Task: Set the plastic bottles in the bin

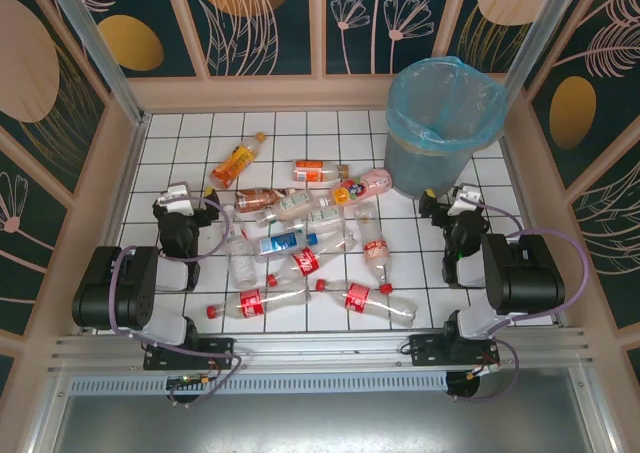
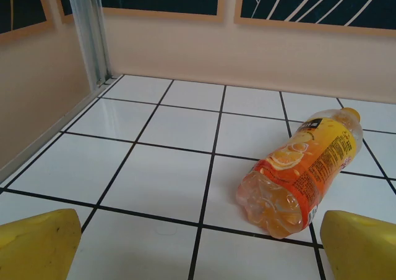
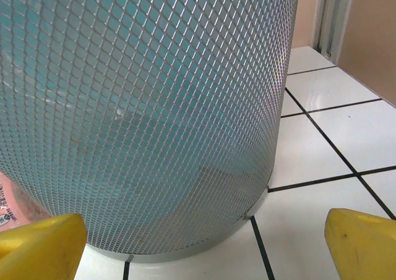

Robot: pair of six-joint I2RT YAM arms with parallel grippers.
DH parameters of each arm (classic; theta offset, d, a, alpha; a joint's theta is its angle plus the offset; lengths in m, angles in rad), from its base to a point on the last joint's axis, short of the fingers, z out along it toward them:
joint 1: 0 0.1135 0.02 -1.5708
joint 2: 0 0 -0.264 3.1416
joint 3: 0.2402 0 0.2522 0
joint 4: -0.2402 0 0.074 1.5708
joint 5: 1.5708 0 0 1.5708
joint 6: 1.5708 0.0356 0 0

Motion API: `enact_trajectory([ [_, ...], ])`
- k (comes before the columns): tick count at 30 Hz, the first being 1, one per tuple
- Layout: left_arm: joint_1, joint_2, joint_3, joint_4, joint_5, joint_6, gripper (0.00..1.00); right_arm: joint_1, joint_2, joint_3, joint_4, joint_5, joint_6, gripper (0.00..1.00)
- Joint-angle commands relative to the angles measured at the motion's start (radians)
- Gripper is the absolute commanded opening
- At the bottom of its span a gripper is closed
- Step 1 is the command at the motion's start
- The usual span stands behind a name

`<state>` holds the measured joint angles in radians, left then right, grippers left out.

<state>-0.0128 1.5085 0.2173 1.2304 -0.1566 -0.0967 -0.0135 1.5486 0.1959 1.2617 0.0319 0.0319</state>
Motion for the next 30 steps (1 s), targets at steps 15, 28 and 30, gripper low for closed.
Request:
enact_trajectory([
  [15, 0.007, 0.01, 0.019, 0.041, 0.014, 0.014, 0.99, -0.008, 0.011, 0.02, 0.063, 0.0, -0.013, 0.99],
  [28, 0.006, 0.009, 0.016, 0.045, 0.015, 0.015, 0.99, -0.012, 0.011, 0.02, 0.063, -0.009, -0.012, 0.99],
  [30, 0.006, -0.01, 0.029, 0.01, 0.002, 0.009, 0.99, -0.013, 0.009, 0.011, 0.078, -0.012, -0.016, 0.99],
])
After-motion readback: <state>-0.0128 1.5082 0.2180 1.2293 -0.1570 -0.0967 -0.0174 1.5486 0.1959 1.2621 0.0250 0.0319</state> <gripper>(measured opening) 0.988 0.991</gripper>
